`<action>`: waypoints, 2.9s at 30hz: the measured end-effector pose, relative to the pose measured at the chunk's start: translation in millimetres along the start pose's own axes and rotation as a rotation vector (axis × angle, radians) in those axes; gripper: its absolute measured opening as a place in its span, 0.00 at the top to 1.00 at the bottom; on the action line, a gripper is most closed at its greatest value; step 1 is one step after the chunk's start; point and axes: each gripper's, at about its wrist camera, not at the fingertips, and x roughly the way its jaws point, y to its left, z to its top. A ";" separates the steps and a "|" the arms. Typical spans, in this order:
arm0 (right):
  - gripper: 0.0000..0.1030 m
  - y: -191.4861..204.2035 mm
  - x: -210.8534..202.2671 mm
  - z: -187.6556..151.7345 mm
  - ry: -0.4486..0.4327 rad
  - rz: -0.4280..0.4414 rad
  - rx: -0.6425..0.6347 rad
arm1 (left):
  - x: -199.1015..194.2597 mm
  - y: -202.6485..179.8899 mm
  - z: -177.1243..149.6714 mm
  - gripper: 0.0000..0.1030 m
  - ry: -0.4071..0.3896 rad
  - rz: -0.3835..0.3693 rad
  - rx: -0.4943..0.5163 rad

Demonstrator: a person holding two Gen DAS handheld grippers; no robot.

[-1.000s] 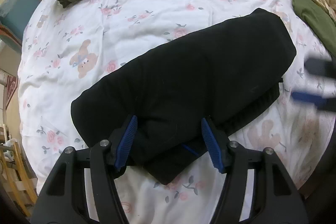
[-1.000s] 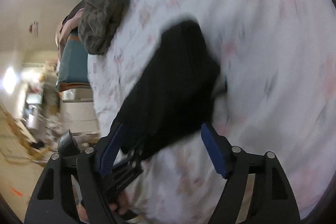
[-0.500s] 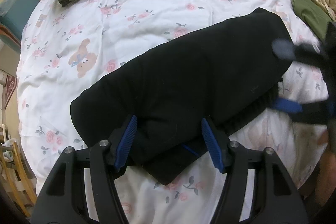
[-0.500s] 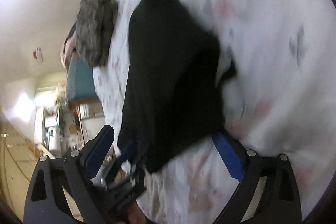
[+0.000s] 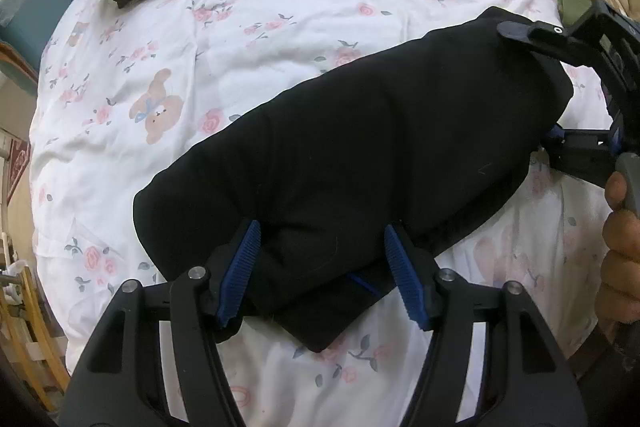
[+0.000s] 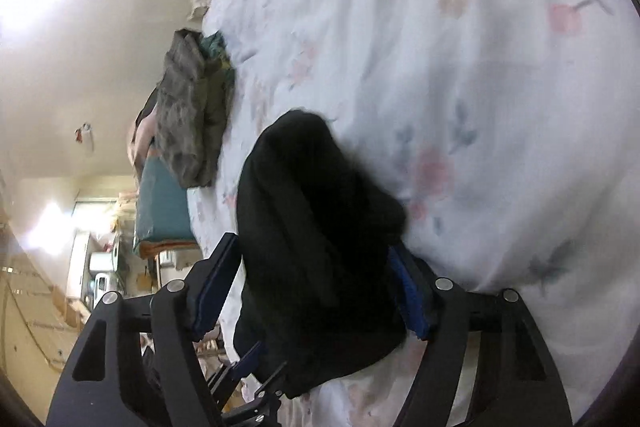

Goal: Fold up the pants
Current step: 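Lift the folded black shorts with both grippers holding one end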

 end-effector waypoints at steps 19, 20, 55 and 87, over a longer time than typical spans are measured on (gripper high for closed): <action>0.74 38.9 -4.8 -25.2 0.018 -0.175 -0.324 | -26.6 32.4 -12.2 0.40 -0.069 -0.096 -0.179; 0.74 39.1 -5.7 -25.2 0.016 -0.175 -0.325 | -32.4 45.8 -14.6 0.40 -0.079 -0.132 -0.264; 0.73 30.2 -0.5 -25.6 0.027 -0.235 -0.327 | -1.3 65.3 -15.8 0.73 -0.135 -0.137 -0.495; 0.74 55.9 -27.6 -32.3 -0.031 -0.121 -0.402 | -63.0 54.1 -11.3 0.84 -0.306 -0.146 -0.391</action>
